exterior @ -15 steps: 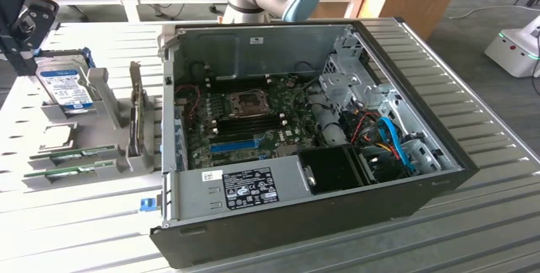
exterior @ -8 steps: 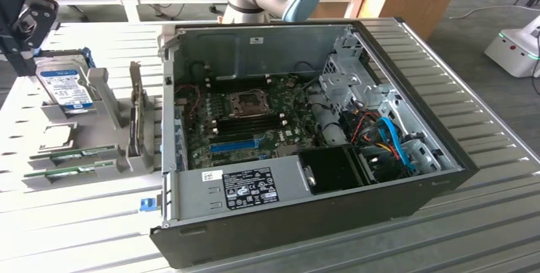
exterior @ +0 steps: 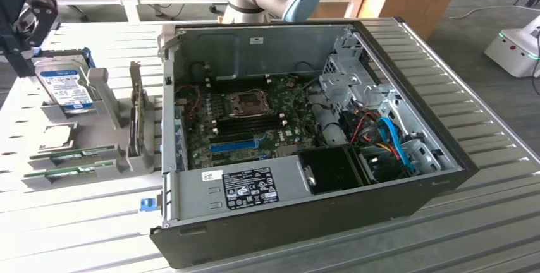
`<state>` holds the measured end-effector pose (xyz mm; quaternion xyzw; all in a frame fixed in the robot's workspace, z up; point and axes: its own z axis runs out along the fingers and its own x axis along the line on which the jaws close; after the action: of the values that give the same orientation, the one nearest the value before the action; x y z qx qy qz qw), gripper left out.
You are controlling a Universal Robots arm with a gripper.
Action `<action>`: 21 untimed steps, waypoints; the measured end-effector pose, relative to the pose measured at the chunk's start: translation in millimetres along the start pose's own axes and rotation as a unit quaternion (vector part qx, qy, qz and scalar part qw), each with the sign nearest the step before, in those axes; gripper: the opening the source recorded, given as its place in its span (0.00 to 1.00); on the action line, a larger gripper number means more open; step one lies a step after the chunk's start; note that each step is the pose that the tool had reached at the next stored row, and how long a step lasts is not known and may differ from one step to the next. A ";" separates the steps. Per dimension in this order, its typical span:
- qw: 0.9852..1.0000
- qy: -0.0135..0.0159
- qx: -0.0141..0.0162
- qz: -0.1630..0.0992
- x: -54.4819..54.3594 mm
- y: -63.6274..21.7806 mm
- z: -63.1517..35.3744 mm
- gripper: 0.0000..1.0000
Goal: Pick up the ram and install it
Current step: 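Pick up the ram and move it above insertion slot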
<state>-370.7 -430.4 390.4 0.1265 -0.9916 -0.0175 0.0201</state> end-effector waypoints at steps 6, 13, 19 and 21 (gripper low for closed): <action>0.999 0.002 0.002 -0.052 0.0 0.0 0.5 0.11; 0.994 0.004 0.004 -0.110 0.0 0.0 1.2 0.11; 0.987 0.006 0.006 -0.160 -0.1 -0.1 1.7 0.11; 0.984 0.007 0.006 -0.176 -0.1 -0.1 1.9 0.11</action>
<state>-370.7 -430.3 388.4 0.2994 -0.9538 -0.0137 0.0228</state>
